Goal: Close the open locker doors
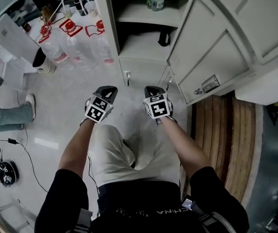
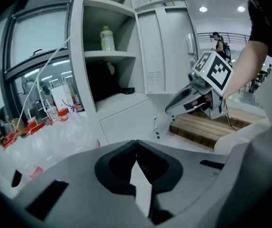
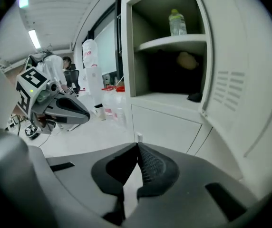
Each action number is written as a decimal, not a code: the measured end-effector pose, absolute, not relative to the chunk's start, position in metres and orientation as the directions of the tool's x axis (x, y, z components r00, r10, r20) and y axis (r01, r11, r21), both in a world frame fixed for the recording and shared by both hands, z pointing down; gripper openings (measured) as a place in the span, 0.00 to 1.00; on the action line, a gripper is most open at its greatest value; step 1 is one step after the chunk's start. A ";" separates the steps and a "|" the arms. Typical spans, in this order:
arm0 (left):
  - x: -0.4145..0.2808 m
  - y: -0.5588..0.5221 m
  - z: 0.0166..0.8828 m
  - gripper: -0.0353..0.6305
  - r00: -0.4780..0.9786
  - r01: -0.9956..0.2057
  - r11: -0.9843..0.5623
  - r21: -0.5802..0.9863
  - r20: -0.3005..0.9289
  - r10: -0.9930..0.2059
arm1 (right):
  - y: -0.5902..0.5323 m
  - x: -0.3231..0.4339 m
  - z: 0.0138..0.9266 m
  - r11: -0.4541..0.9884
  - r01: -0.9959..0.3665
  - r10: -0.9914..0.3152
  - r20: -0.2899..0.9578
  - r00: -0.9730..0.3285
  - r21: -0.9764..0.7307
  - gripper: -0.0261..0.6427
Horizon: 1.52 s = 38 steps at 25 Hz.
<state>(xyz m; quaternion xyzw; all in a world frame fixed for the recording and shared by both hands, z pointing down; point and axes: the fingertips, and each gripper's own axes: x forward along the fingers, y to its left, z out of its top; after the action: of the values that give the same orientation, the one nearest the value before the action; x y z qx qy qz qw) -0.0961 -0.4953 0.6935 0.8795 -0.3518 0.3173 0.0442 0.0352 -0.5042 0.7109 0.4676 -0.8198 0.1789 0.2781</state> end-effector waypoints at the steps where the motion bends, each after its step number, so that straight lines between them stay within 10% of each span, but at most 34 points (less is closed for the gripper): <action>1: -0.098 -0.481 0.668 0.08 0.549 -0.661 -0.740 -0.123 0.593 -0.589 | -0.492 0.039 0.686 0.501 -0.865 -0.662 0.630 -0.405 -0.030 0.08; 15: -0.023 -0.306 0.307 0.08 0.563 -0.745 -0.666 -0.038 0.499 -0.659 | -0.331 0.102 0.329 0.570 -0.821 -0.637 0.616 -0.464 -0.030 0.08; 38: 0.022 -0.081 0.227 0.08 0.685 -0.645 -0.762 -0.048 0.405 -0.606 | -0.123 0.128 0.239 0.496 -0.868 -0.748 0.498 -0.439 -0.019 0.08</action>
<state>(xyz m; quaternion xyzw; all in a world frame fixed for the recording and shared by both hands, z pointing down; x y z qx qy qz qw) 0.0216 -0.0809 0.2273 0.9166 -0.3412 0.2025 0.0491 0.1277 -0.1231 0.2393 0.4826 -0.8370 0.1372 0.2183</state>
